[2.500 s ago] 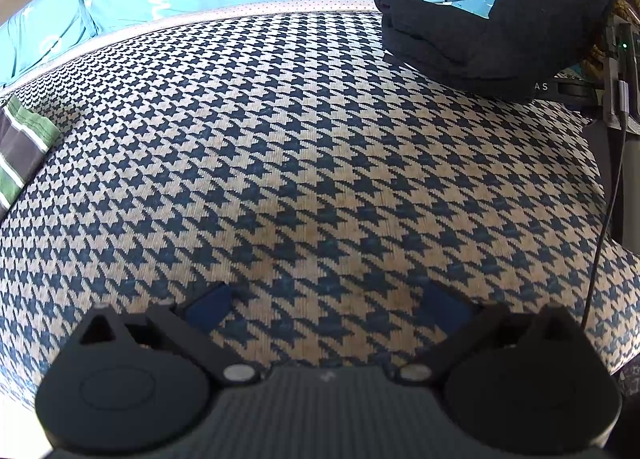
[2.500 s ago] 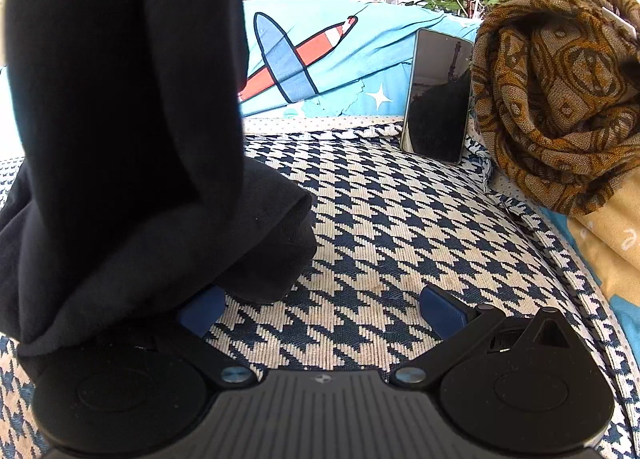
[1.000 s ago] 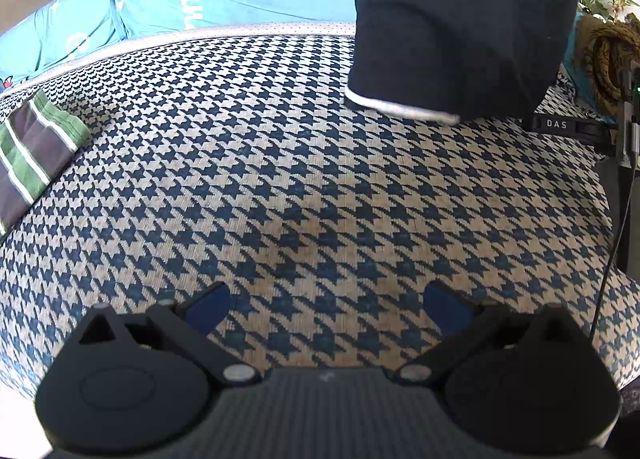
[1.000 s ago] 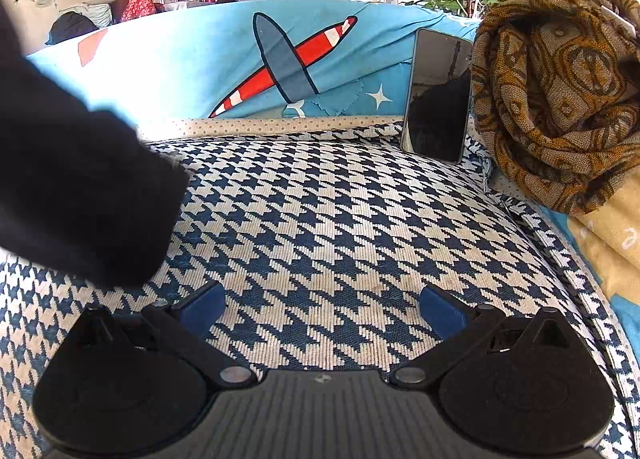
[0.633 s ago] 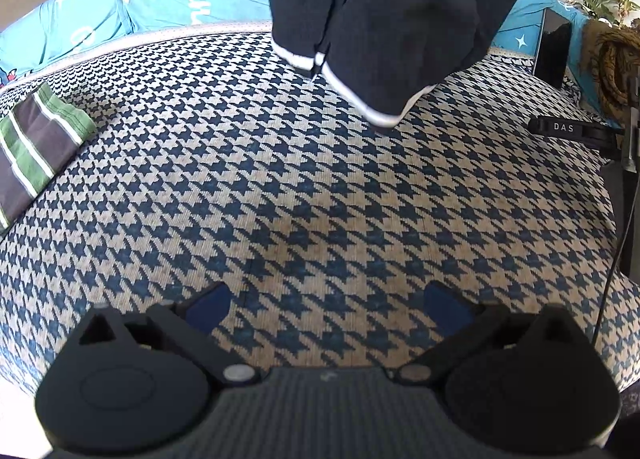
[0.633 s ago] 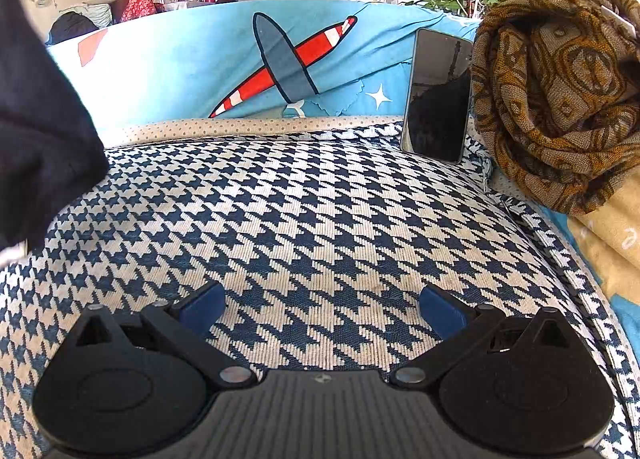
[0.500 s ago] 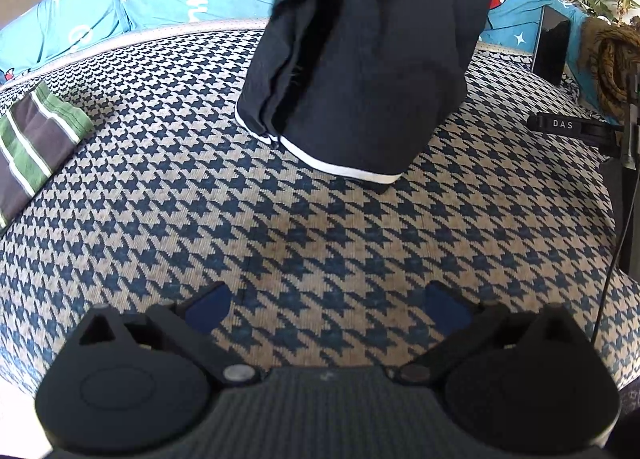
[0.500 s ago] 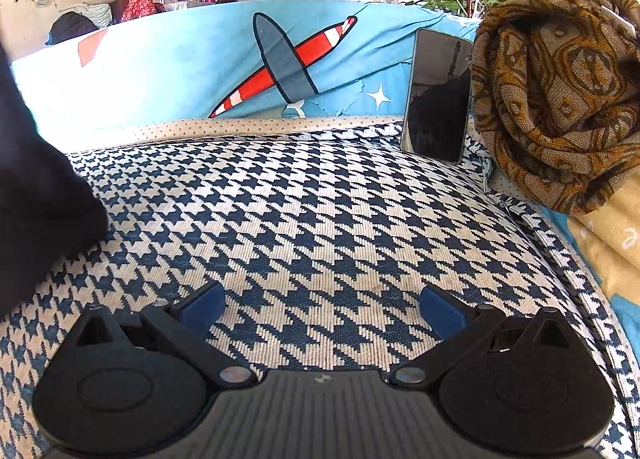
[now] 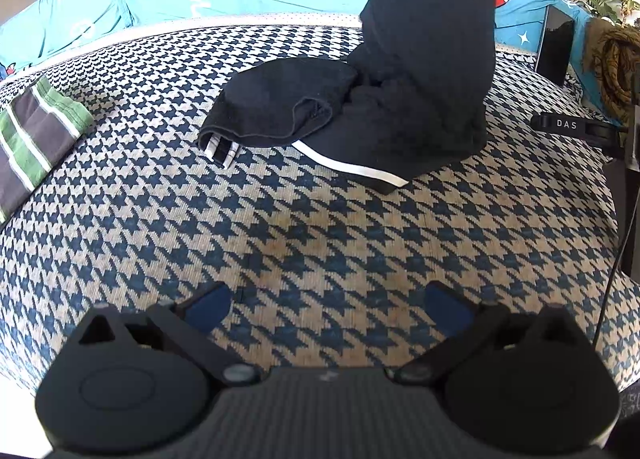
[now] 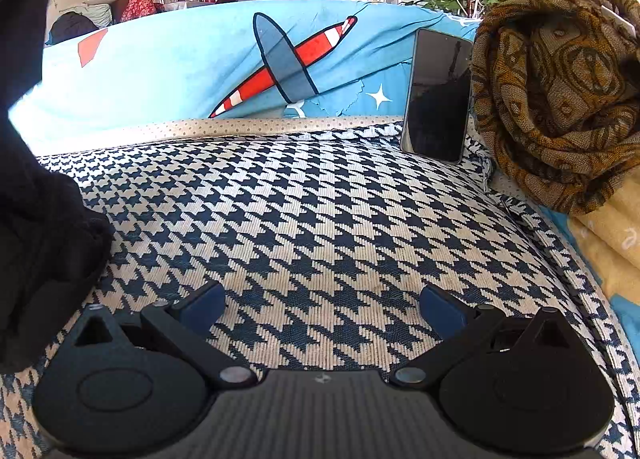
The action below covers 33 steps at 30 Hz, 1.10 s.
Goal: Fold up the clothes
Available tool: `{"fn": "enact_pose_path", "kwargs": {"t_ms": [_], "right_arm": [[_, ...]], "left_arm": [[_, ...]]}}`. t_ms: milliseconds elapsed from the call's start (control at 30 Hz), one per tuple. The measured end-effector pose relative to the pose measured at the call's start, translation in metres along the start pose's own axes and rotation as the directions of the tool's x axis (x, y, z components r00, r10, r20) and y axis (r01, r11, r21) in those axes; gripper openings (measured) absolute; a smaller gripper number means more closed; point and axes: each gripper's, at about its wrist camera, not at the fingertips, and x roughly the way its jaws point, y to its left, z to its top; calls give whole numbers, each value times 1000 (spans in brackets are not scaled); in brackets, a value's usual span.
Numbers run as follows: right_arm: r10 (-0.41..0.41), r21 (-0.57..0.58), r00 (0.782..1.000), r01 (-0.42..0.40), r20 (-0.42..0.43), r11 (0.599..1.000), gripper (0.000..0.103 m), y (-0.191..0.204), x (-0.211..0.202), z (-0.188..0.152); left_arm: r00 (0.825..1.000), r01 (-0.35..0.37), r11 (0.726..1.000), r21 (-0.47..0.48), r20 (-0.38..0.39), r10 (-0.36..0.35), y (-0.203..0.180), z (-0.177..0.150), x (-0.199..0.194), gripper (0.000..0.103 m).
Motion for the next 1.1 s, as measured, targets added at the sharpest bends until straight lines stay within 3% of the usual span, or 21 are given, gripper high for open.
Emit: {"fn": "enact_pose_path", "kwargs": {"t_ms": [767, 1100], "right_arm": [[-12, 6, 1000, 12, 0, 1000, 103, 1, 0, 0], [-100, 90, 990, 109, -100, 990, 103, 17, -36, -14]], "left_arm": [[997, -60, 998, 16, 56, 59, -2, 2, -1, 103], [995, -82, 997, -5, 54, 82, 3, 2, 2, 103]]}}
